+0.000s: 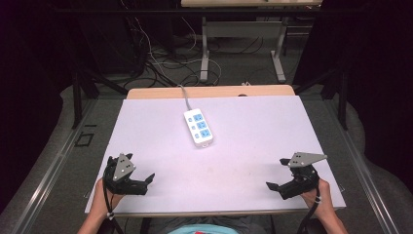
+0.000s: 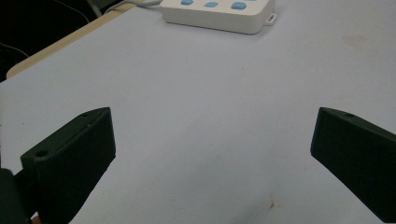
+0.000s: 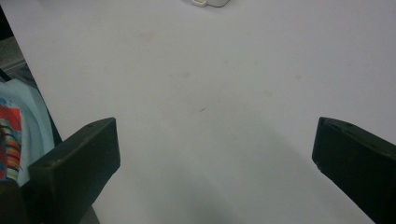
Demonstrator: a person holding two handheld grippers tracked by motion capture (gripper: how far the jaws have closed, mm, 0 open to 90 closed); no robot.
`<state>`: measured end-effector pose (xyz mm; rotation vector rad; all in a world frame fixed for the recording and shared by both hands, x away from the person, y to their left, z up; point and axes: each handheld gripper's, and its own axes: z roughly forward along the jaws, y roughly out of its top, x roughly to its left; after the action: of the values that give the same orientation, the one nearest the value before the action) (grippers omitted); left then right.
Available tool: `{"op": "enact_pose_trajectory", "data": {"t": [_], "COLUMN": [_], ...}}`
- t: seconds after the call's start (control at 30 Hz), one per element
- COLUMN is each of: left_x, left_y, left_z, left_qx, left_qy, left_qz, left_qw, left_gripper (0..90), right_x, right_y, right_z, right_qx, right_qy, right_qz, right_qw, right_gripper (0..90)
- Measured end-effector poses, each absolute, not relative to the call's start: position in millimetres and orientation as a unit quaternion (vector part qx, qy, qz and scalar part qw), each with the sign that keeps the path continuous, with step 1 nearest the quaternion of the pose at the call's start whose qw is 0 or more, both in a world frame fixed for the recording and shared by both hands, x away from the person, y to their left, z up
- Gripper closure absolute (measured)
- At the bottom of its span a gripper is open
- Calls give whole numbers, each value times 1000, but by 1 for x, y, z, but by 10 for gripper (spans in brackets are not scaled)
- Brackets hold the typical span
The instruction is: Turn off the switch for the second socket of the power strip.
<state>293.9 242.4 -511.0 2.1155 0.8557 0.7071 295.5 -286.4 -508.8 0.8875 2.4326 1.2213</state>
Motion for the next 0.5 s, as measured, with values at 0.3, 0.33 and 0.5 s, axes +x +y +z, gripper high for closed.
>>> {"op": "enact_pose_trajectory", "data": {"t": [0.3,0.33,0.5], "left_x": [301,302,308], "left_y": [240,239,236], "left_z": [-508,-508,-507], "left_qx": [821,820,824], "left_qy": [337,338,338], "left_qz": [275,275,271], "left_qw": [370,370,365], "left_gripper": [0,0,0], "right_x": [296,296,296], "right_y": [-286,-286,-286], "right_z": [-509,-509,-509], "right_qx": [308,308,309], "right_qy": [841,841,844], "right_qz": [424,424,418], "right_qw": [138,137,134], "right_gripper": [5,6,7]}}
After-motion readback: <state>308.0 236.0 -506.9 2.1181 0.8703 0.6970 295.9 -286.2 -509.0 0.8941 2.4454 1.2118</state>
